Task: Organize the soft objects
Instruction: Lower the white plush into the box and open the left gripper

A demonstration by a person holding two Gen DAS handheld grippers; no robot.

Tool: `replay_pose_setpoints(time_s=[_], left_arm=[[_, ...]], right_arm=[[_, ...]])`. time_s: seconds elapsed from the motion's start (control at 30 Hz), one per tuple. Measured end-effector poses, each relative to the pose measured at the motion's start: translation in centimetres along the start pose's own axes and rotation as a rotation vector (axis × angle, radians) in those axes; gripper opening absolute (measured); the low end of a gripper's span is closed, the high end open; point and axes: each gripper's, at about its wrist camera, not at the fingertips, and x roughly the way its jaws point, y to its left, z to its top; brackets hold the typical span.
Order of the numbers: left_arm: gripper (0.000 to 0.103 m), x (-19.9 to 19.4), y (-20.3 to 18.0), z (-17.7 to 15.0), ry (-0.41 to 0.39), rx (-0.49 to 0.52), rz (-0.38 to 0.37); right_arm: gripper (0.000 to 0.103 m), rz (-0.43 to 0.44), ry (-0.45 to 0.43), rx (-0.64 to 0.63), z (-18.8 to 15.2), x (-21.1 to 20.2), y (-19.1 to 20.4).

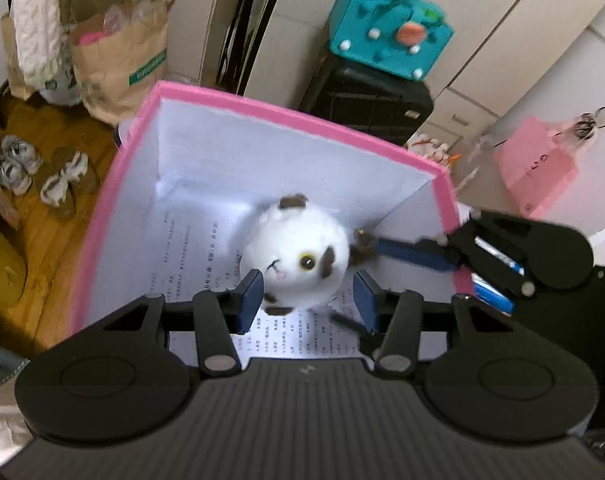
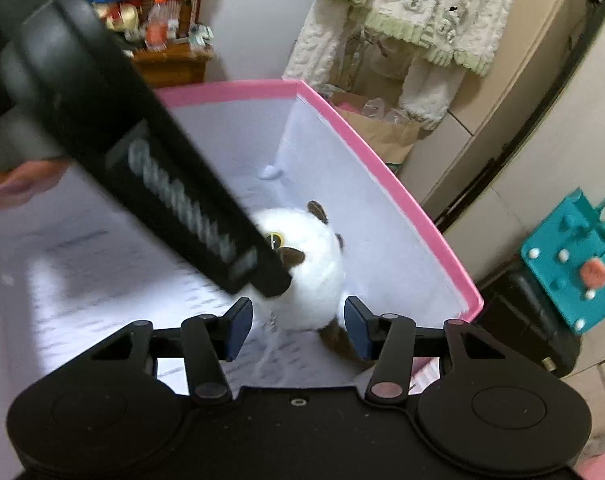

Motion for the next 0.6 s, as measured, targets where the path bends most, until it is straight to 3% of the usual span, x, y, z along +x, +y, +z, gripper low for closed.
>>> replay_pose_setpoints(time_s=[0.13,0.2,0.4,0.6], left_arm=[[0.049,-3.5,-0.6,-0.9,-0.087,0.075,0.054],[0.054,-4.8,-0.8,-1.5,-0.106,0.102,0.063],[0.056,-7.6,-1.3,-3.4,-0.107,0.154,0.061],[0.059,-10.1,-2.7,-5.4,-0.112,0.226,0.081]], right_arm=[[0.062,0.018,-0.062,0.103,-0.6,-2.4,0.1],[0.062,0.043,-0.084,0.171,-1.1,-3.4,0.2],[0.062,0.091,-0.132,0.256,-2.6,-6.4,1.5],[0.062,0.055,-0.162,0.315,-3.0,-9.3,2.0]])
